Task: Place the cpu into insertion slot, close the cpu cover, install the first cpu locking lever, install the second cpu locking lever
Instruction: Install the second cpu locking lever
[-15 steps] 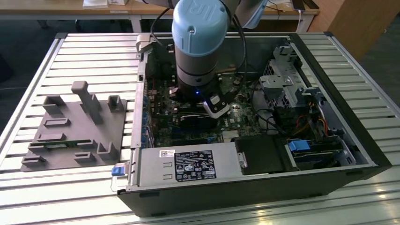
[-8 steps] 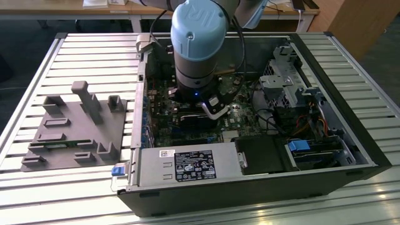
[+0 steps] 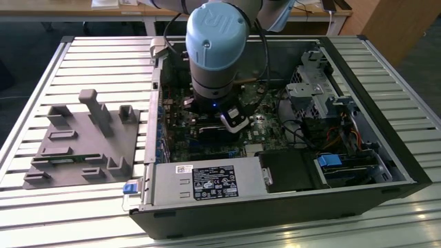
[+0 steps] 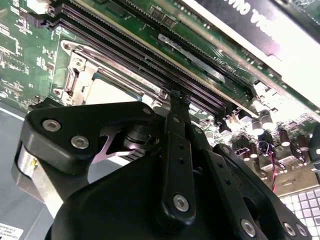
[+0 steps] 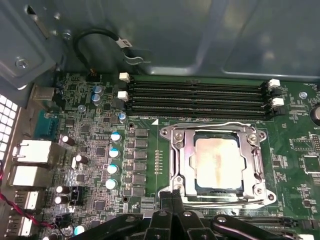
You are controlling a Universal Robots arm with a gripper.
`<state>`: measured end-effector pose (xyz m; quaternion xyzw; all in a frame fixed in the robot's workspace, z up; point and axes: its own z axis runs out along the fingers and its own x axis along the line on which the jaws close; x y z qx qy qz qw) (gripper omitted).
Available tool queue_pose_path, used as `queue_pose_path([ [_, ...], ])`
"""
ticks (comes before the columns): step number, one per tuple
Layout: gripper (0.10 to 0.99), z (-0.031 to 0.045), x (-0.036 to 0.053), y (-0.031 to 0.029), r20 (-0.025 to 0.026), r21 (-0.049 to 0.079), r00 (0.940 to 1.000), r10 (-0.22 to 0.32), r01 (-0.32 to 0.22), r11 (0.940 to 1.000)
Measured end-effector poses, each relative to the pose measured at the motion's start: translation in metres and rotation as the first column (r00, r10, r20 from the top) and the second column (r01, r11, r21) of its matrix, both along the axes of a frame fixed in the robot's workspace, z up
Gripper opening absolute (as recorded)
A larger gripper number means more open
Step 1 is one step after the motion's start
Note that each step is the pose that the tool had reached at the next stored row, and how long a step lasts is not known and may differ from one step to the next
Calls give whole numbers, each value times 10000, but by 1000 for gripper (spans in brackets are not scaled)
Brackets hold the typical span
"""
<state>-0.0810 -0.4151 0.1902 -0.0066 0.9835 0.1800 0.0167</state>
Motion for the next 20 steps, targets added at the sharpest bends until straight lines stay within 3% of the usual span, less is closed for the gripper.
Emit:
queue_pose_path([
  [8,106,-29,-10,0,1,193,10000,0,0,9998],
  [20,106,-59,-31,6,0,362,10000,-1,1,9993],
])
